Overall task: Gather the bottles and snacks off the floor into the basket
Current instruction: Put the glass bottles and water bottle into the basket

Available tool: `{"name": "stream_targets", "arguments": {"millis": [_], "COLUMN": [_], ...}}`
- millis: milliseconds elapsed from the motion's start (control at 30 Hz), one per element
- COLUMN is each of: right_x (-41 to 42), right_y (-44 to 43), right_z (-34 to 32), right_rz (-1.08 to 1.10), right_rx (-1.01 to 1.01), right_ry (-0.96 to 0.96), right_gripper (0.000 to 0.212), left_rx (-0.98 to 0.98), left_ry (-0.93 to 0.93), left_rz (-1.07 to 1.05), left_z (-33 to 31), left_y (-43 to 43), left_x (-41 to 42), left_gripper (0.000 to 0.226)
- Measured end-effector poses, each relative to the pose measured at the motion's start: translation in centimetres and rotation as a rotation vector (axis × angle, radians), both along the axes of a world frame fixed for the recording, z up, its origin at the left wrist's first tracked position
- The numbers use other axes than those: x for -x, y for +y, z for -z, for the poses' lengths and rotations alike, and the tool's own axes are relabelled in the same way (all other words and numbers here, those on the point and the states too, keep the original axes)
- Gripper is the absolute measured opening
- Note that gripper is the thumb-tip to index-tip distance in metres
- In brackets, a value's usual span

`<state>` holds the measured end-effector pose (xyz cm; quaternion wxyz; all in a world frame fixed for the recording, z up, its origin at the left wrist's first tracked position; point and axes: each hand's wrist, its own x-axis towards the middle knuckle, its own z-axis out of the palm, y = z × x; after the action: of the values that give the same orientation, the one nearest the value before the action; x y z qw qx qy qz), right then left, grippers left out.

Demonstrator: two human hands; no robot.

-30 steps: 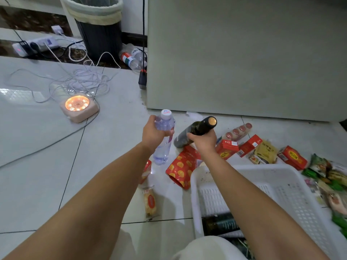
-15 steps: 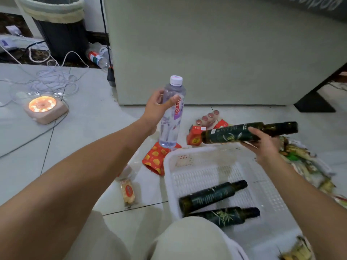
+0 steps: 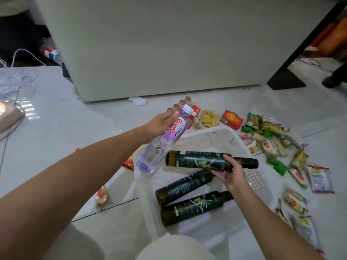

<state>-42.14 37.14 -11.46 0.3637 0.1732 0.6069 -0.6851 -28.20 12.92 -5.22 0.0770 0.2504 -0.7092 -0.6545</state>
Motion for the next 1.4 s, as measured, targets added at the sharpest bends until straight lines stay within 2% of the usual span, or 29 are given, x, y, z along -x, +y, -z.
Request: {"name": "stream_targets", "arguments": {"millis": [200, 400, 467, 633, 700, 833, 900, 933, 1033, 1100, 1267, 1400], "right_x": [-2.4, -1.7, -1.3, -0.2, -0.2, -0.7, -0.9, -0.9, -0.6, -0.8, -4.3, -10.8], "right_y": [-2.3, -2.8, -3.5, -5.6, -5.9, -5.6, -5.2, -5.1, -5.8, -7.5, -14.6, -20.7], "right_z": [3.2, 3.7, 3.3, 2.4, 2.2, 2.4, 2.0, 1.7, 0.3, -1.1, -3.0, -2.0], "right_rz": [-0.329, -0.458, -0.473, -0.504, -0.540, -0.598, -0.712, -0.766, -0.926, -0.916, -0.894, -1.035], "right_rx": [-0.078, -0.119, -0.165, -0.377, -0.476, -0.667, -0.827, -0.903, -1.195, -1.264, -1.138, -0.784], "right_ry": [-0.057, -0.164, -0.200, -0.284, -0.283, -0.211, -0.127, -0.026, 0.408, 0.611, 0.977, 1.141], "right_gripper": [0.049, 0.074, 0.071, 0.030, 0.032, 0.053, 0.057, 0.057, 0.052, 0.050, 0.045, 0.029], "left_rx": [0.030, 0.093, 0.122, 0.309, 0.407, 0.629, 0.683, 0.679, 0.614, 0.645, 0.690, 0.595], "left_ry": [-0.024, -0.147, -0.189, -0.257, -0.291, -0.377, -0.392, -0.374, -0.291, -0.318, -0.576, -0.696], "left_rz": [0.052, 0.219, 0.272, 0.298, 0.320, 0.405, 0.382, 0.353, 0.202, 0.085, -0.087, -0.177], "left_z": [1.6, 4.0, 4.6, 5.8, 6.6, 8.2, 7.6, 6.9, 3.8, 2.4, 3.6, 7.9], "left_y": [0.6, 1.1, 1.2, 1.4, 1.7, 2.5, 2.1, 1.6, -1.8, -5.4, -13.1, -12.9], "left_x": [1.3, 1.6, 1.9, 3.2, 3.4, 3.2, 3.2, 3.3, 2.4, -0.3, -15.0, -27.1], "left_gripper": [0.037, 0.042, 0.047, 0.051, 0.050, 0.044, 0.046, 0.045, 0.035, 0.039, 0.059, 0.072]}}
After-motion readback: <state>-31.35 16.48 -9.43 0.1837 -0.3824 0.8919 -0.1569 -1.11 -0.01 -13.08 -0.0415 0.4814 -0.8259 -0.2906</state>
